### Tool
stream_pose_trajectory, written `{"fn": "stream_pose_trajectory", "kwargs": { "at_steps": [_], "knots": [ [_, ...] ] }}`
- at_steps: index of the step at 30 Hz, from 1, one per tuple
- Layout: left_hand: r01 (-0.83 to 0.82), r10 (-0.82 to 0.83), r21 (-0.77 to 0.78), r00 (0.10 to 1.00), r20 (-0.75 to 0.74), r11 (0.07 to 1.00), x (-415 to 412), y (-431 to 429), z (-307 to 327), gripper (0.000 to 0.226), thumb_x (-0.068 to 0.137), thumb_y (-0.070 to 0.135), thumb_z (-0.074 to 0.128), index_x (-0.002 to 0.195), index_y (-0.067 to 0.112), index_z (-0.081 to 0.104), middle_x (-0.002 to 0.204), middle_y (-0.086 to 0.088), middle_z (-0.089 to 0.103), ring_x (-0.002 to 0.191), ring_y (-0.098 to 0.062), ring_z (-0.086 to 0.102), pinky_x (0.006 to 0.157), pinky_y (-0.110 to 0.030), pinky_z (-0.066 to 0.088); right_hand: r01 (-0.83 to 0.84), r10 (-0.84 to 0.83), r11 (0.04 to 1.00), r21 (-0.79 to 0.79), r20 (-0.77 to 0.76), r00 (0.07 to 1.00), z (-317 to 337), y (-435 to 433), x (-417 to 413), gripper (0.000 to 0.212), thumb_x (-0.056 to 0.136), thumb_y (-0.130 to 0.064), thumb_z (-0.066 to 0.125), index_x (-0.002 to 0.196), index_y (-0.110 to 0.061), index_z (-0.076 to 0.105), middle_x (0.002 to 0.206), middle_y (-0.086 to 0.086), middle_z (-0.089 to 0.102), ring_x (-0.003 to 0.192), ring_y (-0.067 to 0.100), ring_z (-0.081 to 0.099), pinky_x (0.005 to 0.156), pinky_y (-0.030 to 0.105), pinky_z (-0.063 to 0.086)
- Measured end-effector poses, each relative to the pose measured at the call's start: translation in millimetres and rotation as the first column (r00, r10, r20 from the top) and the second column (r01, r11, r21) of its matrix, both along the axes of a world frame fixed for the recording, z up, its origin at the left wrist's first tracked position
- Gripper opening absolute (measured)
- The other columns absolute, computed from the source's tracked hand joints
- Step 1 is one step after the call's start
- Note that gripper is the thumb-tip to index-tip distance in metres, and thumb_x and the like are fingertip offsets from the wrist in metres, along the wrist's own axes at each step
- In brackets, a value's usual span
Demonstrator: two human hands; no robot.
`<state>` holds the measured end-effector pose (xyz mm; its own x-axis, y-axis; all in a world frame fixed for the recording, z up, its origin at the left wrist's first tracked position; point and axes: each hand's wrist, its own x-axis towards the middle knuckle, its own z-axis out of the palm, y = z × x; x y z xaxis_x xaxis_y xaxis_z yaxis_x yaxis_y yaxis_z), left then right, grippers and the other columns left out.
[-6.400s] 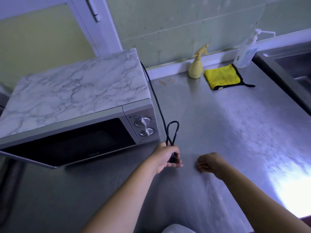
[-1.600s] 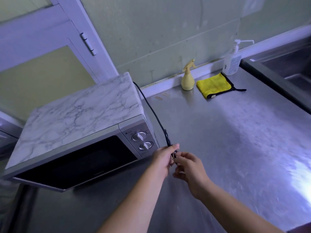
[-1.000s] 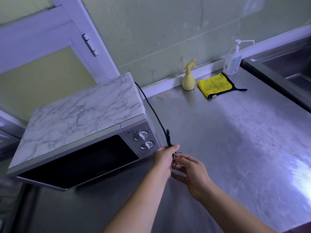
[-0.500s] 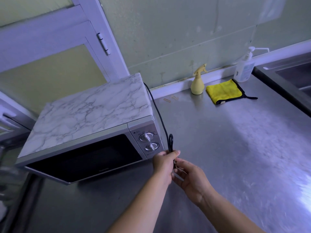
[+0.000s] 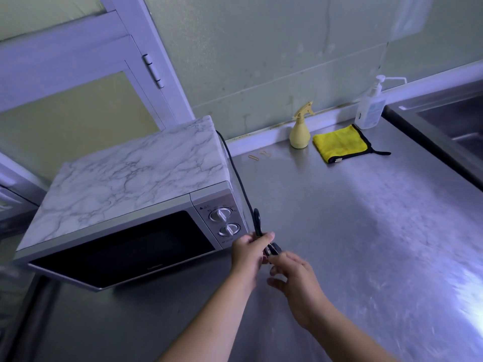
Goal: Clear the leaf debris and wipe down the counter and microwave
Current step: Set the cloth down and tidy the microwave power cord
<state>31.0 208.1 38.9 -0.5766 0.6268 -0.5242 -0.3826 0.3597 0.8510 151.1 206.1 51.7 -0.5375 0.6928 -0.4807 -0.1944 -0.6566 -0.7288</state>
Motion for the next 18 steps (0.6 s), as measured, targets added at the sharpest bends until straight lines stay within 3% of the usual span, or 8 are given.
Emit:
{"fn": "stream_pose_trajectory", "kwargs": {
  "at_steps": [4, 7, 9, 13, 15, 18],
  "knots": [
    [0.008, -0.007, 0.025, 0.998, -0.067, 1.0, 6, 2, 3, 0.011, 0.086, 0.013, 0.075, 0.078, 0.008, 0.07, 0.076, -0.008, 0.07, 0.074, -0.023, 0.061, 0.076, -0.036, 0.049, 0.196, -0.178, 0.972, 0.133, -0.133, 0.975, -12, -12, 14, 0.04, 0.083, 0.013, 0.059, 0.055, -0.014, 0.047, 0.074, 0.01, 0.052, 0.078, 0.016, 0.052, 0.078, 0.03, 0.038],
    [0.02, -0.019, 0.074, 1.0, -0.012, 0.997, 15, 7, 10, 0.013, 0.092, 0.012, 0.068, 0.08, 0.006, 0.068, 0.075, -0.005, 0.073, 0.066, -0.022, 0.066, 0.068, -0.033, 0.054, 0.246, -0.223, 0.951, 0.19, -0.135, 0.965, -13, -7, 23, 0.041, 0.083, 0.016, 0.058, 0.054, -0.012, 0.048, 0.073, 0.015, 0.055, 0.083, 0.016, 0.06, 0.08, 0.03, 0.037],
    [0.015, -0.019, 0.113, 0.999, 0.04, 0.993, 22, 11, 15, 0.015, 0.095, 0.011, 0.065, 0.082, 0.006, 0.066, 0.074, -0.005, 0.073, 0.062, -0.018, 0.067, 0.062, -0.028, 0.055, 0.251, -0.235, 0.944, 0.215, -0.099, 0.967, -12, -1, 28, 0.041, 0.084, 0.015, 0.059, 0.053, -0.01, 0.048, 0.066, 0.014, 0.055, 0.072, 0.017, 0.061, 0.073, 0.029, 0.038],
    [-0.002, -0.02, 0.121, 0.983, 0.184, 0.993, 31, 16, 21, 0.021, 0.1, 0.014, 0.057, 0.08, 0.009, 0.064, 0.075, -0.005, 0.07, 0.063, -0.012, 0.067, 0.057, -0.022, 0.053, 0.293, -0.373, 0.87, 0.396, 0.139, 0.918, -22, 7, 33, 0.039, 0.084, 0.009, 0.061, 0.053, -0.002, 0.04, 0.052, 0.007, 0.037, 0.05, 0.015, 0.03, 0.047, 0.025, 0.026],
    [0.01, -0.027, 0.071, 0.971, 0.238, 0.997, 34, 15, 21, 0.024, 0.101, 0.017, 0.055, 0.079, 0.012, 0.063, 0.075, -0.002, 0.07, 0.064, -0.009, 0.066, 0.058, -0.023, 0.054, 0.295, -0.43, 0.826, 0.48, 0.199, 0.88, -29, 8, 34, 0.041, 0.085, 0.005, 0.064, 0.054, 0.002, 0.038, 0.05, 0.002, 0.033, 0.048, 0.012, 0.026, 0.044, 0.021, 0.024],
    [0.064, -0.064, 0.007, 0.978, 0.2, 0.998, 32, 14, 17, 0.023, 0.102, 0.017, 0.053, 0.081, 0.011, 0.06, 0.082, -0.005, 0.067, 0.069, -0.013, 0.064, 0.068, -0.029, 0.056, 0.245, -0.471, 0.771, 0.587, 0.267, 0.841, -39, 8, 41, 0.044, 0.087, -0.007, 0.07, 0.054, 0.002, 0.042, 0.047, -0.005, 0.032, 0.046, 0.008, 0.026, 0.044, 0.02, 0.024]
  ]
}}
